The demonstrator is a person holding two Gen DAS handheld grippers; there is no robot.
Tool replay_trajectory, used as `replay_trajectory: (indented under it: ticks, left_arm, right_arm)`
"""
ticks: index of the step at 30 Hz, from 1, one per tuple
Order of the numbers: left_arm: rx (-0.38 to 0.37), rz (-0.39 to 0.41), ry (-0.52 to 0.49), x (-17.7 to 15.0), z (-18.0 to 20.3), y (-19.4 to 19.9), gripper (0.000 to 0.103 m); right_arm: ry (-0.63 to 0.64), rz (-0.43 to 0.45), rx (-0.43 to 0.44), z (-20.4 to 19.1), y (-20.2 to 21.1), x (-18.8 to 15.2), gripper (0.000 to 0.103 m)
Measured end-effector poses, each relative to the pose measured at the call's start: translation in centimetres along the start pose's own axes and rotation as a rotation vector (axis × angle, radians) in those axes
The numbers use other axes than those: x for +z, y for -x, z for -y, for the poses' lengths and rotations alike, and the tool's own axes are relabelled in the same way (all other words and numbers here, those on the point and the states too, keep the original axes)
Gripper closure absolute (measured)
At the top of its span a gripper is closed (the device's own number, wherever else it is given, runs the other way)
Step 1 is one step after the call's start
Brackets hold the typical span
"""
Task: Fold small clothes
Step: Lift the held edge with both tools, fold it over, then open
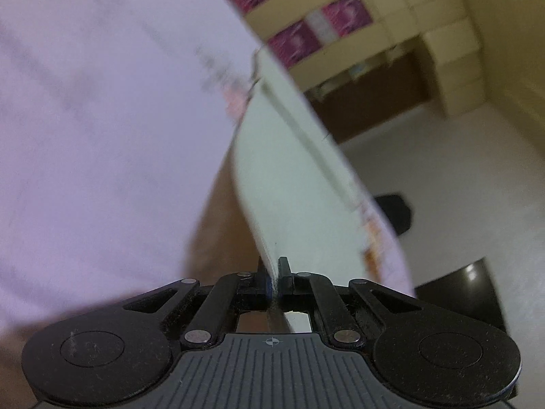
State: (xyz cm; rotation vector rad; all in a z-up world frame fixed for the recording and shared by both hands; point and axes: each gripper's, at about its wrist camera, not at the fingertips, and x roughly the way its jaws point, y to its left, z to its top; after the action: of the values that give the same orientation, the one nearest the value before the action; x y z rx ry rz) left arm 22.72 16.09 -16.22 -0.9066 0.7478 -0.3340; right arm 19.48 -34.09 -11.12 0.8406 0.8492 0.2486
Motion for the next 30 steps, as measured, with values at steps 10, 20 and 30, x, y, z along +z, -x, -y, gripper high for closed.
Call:
replay_trajectory:
  ticks: [10, 20, 30]
  left_arm:
    - [-0.056, 0.065, -0.098, 8.7, 6.2, -2.2, 0.100]
    - [-0.021, 0.096, -0.096, 20.1, 10.0, -10.4, 0.100]
    - [0.097, 0.051, -0.028, 26.1, 7.0, -23.1, 0.100]
  right_arm:
    - [0.118, 0.127, 0.085, -6.5, -0.1, 8.0, 0.098]
    - [0.188, 0.139, 0.064, -10.7, -7.6, 19.6, 0.098]
    - [0.077, 0.081, 0.042, -6.7, -19.1, 28.6, 0.098]
